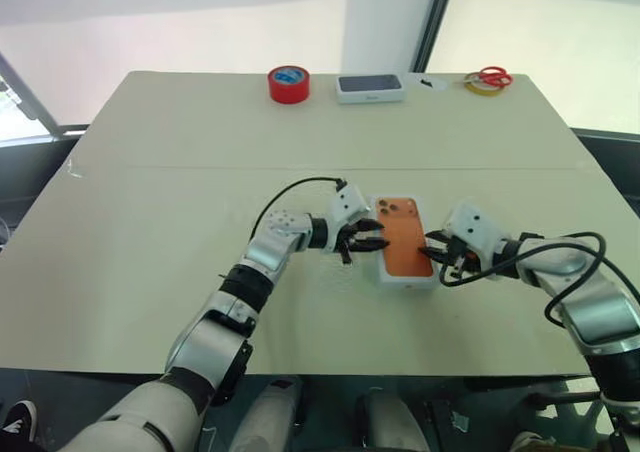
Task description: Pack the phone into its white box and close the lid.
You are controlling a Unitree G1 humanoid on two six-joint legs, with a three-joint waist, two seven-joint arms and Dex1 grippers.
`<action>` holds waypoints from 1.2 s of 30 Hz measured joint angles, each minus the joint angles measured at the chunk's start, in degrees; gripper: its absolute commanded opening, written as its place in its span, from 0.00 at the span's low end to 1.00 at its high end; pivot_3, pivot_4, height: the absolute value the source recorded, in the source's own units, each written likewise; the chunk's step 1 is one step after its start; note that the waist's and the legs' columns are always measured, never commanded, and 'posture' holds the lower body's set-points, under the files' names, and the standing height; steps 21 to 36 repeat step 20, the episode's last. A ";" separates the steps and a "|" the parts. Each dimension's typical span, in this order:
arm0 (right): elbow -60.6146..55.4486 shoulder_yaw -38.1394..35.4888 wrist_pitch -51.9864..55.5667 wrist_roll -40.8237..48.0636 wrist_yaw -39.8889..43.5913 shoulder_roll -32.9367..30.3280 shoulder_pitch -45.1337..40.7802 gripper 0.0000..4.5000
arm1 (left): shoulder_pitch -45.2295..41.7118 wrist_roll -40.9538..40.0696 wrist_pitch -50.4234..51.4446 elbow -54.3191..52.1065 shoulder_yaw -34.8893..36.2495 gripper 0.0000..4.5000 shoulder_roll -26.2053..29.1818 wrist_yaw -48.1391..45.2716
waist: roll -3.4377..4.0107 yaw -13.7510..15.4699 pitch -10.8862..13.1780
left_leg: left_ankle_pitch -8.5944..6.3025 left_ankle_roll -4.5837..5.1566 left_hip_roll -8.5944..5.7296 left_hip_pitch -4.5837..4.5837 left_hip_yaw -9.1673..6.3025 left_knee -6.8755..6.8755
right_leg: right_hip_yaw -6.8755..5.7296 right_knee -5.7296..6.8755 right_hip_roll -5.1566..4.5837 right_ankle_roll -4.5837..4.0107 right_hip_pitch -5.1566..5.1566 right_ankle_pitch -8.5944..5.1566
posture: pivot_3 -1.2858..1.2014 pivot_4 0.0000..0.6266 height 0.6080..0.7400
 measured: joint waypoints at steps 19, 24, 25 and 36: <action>4.41 -16.91 -12.01 10.80 11.41 -3.72 8.55 0.99 | 25.39 -11.11 5.23 -30.00 20.69 1.00 32.77 -4.10 | 0.14 -0.09 0.06 | -0.03 0.01 0.00 -0.17 0.09 -0.06 | 0.15 0.00 -0.01 -0.04 -0.24 0.00 | 0.52 0.24 0.97; 5.24 -16.90 -13.43 10.56 11.68 -3.71 8.97 0.99 | 26.45 -11.60 5.68 -30.68 21.21 1.00 32.94 -3.97 | 0.15 0.01 0.06 | -0.03 0.01 0.01 -0.17 0.09 -0.06 | 0.16 0.01 -0.01 -0.04 -0.24 -0.01 | 0.52 0.24 0.97; 5.24 -16.90 -13.43 10.56 11.68 -3.71 8.97 0.99 | 26.45 -11.60 5.68 -30.68 21.21 1.00 32.94 -3.97 | 0.15 0.01 0.06 | -0.03 0.01 0.01 -0.17 0.09 -0.06 | 0.16 0.01 -0.01 -0.04 -0.24 -0.01 | 0.52 0.24 0.97; 5.24 -16.90 -13.43 10.56 11.68 -3.71 8.97 0.99 | 26.45 -11.60 5.68 -30.68 21.21 1.00 32.94 -3.97 | 0.15 0.01 0.06 | -0.03 0.01 0.01 -0.17 0.09 -0.06 | 0.16 0.01 -0.01 -0.04 -0.24 -0.01 | 0.52 0.24 0.97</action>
